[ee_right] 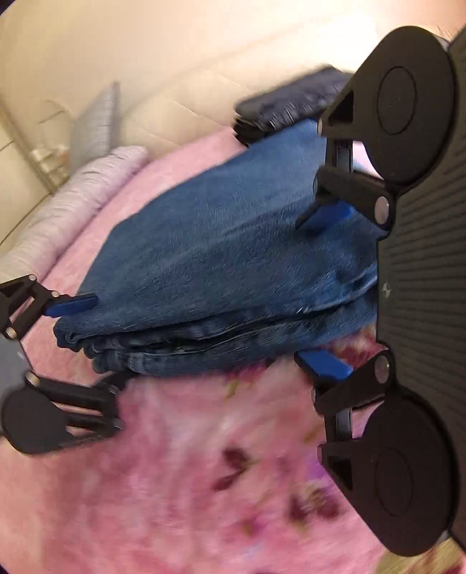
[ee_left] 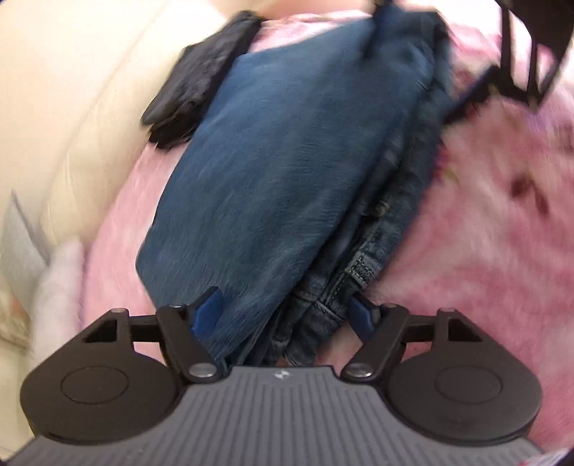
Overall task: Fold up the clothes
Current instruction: 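Lift the folded jeans with the right gripper toward the black clothes stack, then carry the hanging jeans with the right gripper over the black clothes stack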
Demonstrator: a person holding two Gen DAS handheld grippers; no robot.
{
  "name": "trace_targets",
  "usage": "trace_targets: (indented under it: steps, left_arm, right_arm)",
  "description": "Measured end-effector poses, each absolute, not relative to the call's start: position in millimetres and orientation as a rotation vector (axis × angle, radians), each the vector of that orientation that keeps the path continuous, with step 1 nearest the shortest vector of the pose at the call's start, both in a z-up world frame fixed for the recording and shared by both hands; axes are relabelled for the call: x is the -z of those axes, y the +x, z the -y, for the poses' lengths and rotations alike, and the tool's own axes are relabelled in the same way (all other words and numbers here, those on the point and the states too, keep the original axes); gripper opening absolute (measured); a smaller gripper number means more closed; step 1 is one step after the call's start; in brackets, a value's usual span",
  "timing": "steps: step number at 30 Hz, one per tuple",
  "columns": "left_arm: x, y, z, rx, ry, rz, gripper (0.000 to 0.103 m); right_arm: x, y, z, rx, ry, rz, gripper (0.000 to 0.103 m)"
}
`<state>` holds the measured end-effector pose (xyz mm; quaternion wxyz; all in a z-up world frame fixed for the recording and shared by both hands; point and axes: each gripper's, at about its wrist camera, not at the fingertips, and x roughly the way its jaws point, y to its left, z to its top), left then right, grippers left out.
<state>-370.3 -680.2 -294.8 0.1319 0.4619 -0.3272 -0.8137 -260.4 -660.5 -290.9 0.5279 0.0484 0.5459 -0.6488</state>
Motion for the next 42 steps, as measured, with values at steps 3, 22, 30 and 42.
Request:
trace_targets:
  steps: [3,22,30,42]
  left_arm:
    - [295,-371,677,2.355,1.341,1.010,0.073]
    - [306,-406,675,2.237,1.416,1.295,0.084]
    - [302,-410,681,2.307,1.432,1.176,0.049]
    - [240,-415,688,2.296,1.437,1.153,0.036]
  right_arm:
    - [285,-272,653,1.568,0.084,-1.339,0.048]
    - [246,-318,677,1.589,0.116,-1.242,0.049]
    - [285,-314,679,1.529,0.009,-1.385,0.071]
    - [228,-341,697,1.498,0.068,-1.340,0.037]
